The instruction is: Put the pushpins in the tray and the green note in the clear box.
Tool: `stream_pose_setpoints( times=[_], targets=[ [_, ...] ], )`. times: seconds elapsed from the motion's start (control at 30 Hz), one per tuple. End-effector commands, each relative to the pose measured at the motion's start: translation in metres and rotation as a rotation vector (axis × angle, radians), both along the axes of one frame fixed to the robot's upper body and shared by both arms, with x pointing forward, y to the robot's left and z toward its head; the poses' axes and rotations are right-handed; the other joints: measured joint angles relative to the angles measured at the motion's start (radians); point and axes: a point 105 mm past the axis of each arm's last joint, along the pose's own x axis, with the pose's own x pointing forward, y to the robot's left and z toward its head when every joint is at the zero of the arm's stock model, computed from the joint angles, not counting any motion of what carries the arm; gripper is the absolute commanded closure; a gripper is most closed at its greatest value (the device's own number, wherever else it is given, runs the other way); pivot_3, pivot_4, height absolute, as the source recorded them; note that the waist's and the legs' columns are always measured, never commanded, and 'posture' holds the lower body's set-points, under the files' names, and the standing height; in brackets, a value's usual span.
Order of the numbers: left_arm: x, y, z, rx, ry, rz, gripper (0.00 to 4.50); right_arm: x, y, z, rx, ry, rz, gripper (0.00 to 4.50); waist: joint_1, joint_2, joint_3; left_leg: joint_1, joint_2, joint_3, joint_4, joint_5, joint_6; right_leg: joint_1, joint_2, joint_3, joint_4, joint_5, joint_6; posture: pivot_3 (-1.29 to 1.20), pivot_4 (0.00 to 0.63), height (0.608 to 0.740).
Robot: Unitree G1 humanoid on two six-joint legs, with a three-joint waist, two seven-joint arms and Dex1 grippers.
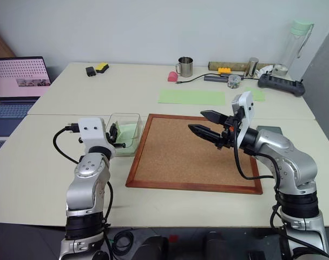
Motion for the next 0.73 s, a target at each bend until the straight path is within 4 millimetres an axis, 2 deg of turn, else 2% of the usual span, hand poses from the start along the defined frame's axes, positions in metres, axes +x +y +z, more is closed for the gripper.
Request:
stream_pose_setpoints(
  times=[0.03, 0.13, 0.23, 0.33, 0.37, 0.47, 0.53, 0.6, 0.67, 0.73],
  targets=[
    [0.001, 0.003, 0.016, 0.025, -0.065, 0.020, 2.18, -0.004, -0.004, 0.012, 0.007, -0.058, -0.011, 0.84, 0.000, 0.000, 0.000, 0.000, 0.000, 0.000, 0.000, 0.000, 0.000, 0.000, 0.000, 0.000, 0.000, 0.000, 0.000, 0.00, 0.150, 0.740],
    [0.002, 0.007, 0.023, 0.062, -0.094, 0.034, 1.58, -0.001, -0.008, 0.011, 0.002, -0.062, -0.035, 0.84, 0.000, 0.000, 0.000, 0.000, 0.000, 0.000, 0.000, 0.000, 0.000, 0.000, 0.000, 0.000, 0.000, 0.000, 0.000, 0.00, 0.150, 0.740],
    [0.006, -0.005, 0.027, 0.061, -0.105, -0.033, 1.09, 0.002, -0.015, 0.009, -0.009, -0.069, -0.071, 0.84, 0.002, 0.000, 0.000, 0.000, 0.000, 0.000, 0.000, 0.000, 0.000, 0.000, 0.000, 0.000, 0.000, 0.000, 0.000, 0.00, 0.150, 0.740],
    [0.009, -0.063, 0.017, 0.008, -0.030, -0.408, 0.54, 0.008, -0.028, -0.002, -0.067, -0.087, -0.141, 0.84, 0.008, 0.000, 0.000, 0.000, 0.000, 0.000, 0.000, 0.000, 0.000, 0.000, 0.000, 0.000, 0.000, 0.000, 0.000, 0.00, 0.150, 0.740],
    [0.007, -0.075, 0.014, 0.010, -0.008, -0.496, 0.30, 0.009, -0.032, -0.006, -0.083, -0.088, -0.152, 0.84, 0.013, 0.000, 0.000, 0.000, 0.000, 0.001, 0.000, 0.000, 0.000, 0.000, 0.000, 0.000, 0.000, 0.000, 0.000, 0.00, 0.150, 0.740],
    [-0.001, -0.093, 0.011, 0.024, 0.070, -0.690, 0.30, 0.008, -0.042, -0.021, -0.127, -0.058, -0.162, 0.84, 0.014, 0.000, 0.000, -0.001, -0.001, 0.001, 0.000, 0.000, 0.000, 0.000, 0.000, 0.000, -0.001, 0.000, 0.000, 0.00, 0.150, 0.740],
    [-0.012, -0.105, 0.010, 0.102, 0.104, -0.836, 0.30, 0.005, -0.049, -0.032, -0.168, -0.030, -0.159, 0.84, 0.011, 0.000, 0.000, -0.001, 0.000, 0.001, 0.000, 0.000, 0.000, -0.001, 0.000, 0.000, -0.001, 0.000, 0.000, 0.00, 0.150, 0.740],
    [-0.026, -0.112, -0.001, 0.199, 0.173, -0.953, 0.30, 0.004, -0.055, -0.038, -0.196, -0.021, -0.165, 0.84, 0.003, 0.000, 0.000, -0.001, 0.001, 0.002, -0.001, 0.000, 0.000, -0.002, 0.001, 0.001, 0.000, 0.000, 0.000, 0.00, 0.150, 0.740],
    [-0.035, -0.116, -0.010, 0.261, 0.219, -1.031, 0.30, 0.003, -0.060, -0.041, -0.211, -0.013, -0.170, 0.84, -0.005, 0.001, 0.001, -0.001, 0.001, 0.002, -0.001, 0.000, 0.000, -0.003, 0.001, 0.001, 0.001, -0.001, -0.001, 0.00, 0.150, 0.740],
    [-0.036, -0.117, -0.011, 0.255, 0.227, -1.043, 0.30, 0.003, -0.061, -0.043, -0.220, -0.016, -0.177, 0.84, -0.007, 0.001, 0.001, -0.001, 0.001, 0.002, -0.001, 0.000, 0.000, -0.002, 0.001, 0.002, 0.001, -0.001, -0.001, 0.00, 0.150, 0.740]
  ],
)
